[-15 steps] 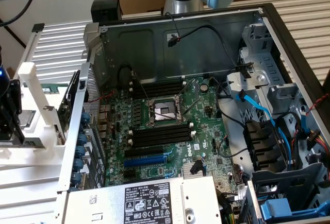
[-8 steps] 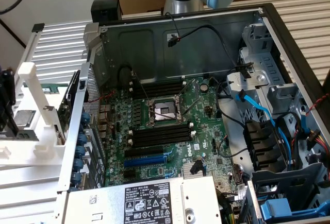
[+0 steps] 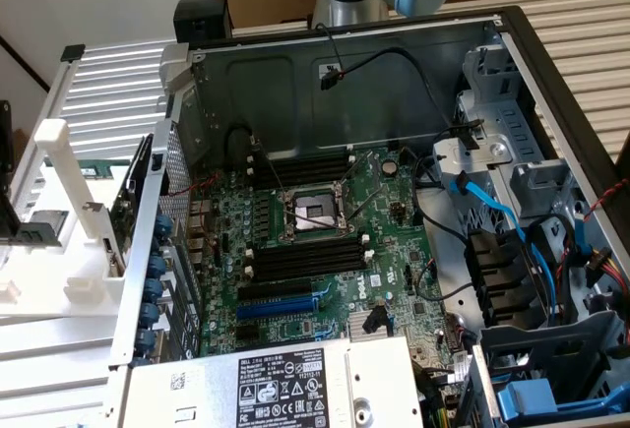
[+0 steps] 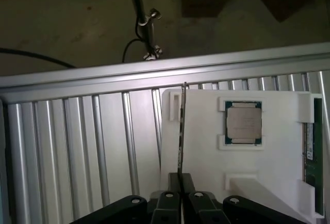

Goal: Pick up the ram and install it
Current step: 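Pick up the ram and move it above insertion slot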

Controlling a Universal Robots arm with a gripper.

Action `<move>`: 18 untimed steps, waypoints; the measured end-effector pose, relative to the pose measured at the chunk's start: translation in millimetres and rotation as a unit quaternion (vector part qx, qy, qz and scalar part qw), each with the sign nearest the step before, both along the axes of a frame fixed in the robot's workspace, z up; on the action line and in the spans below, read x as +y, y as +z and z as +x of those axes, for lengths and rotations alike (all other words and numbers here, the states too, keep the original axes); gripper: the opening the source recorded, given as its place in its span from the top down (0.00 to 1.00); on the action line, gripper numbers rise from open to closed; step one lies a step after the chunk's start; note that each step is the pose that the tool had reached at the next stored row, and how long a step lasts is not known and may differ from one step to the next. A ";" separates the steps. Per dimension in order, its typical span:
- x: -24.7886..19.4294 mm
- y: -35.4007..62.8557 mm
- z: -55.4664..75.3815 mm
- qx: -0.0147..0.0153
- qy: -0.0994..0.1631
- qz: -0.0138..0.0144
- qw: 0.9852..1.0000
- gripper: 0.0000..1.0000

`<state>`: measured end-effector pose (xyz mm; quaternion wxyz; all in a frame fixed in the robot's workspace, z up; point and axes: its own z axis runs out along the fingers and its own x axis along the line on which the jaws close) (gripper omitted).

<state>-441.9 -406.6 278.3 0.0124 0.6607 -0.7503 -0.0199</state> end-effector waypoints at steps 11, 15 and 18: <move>0.3 58.9 -0.2 -0.002 -0.004 -0.002 1.000 0.87; 0.4 67.5 2.7 -0.004 -0.004 -0.003 1.000 0.87; 0.4 72.7 7.4 -0.005 -0.004 -0.003 1.000 0.87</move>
